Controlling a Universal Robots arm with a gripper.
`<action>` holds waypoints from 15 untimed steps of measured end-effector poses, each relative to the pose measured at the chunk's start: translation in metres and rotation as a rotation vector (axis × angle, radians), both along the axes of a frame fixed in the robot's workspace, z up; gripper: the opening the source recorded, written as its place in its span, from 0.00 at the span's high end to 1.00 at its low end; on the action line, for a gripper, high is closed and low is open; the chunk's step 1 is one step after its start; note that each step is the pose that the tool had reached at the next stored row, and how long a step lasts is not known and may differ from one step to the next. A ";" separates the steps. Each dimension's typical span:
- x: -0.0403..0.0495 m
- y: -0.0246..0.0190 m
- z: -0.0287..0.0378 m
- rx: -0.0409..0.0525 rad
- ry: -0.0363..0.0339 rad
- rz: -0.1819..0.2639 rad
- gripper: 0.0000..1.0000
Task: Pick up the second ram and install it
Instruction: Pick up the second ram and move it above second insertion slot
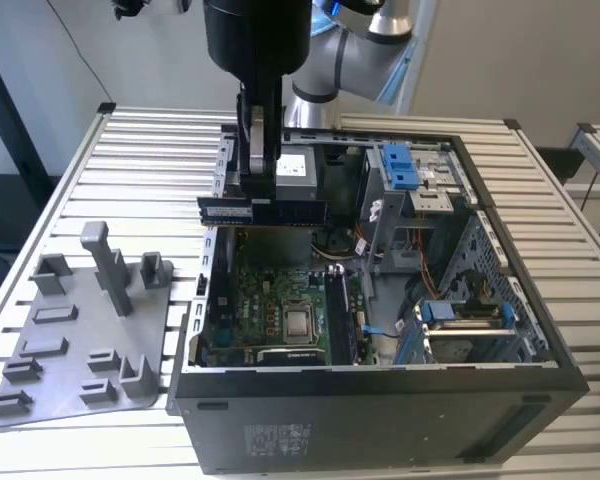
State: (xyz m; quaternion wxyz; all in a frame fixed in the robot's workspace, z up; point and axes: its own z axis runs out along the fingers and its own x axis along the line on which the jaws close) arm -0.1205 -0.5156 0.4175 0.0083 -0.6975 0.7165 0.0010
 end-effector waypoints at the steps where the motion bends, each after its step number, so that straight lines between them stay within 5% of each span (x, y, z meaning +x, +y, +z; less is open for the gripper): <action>1: 0.0042 0.0000 0.0000 -0.0001 0.0000 0.000 0.86; 15: 0.0592 0.0000 0.0000 -0.0001 0.0000 0.000 0.86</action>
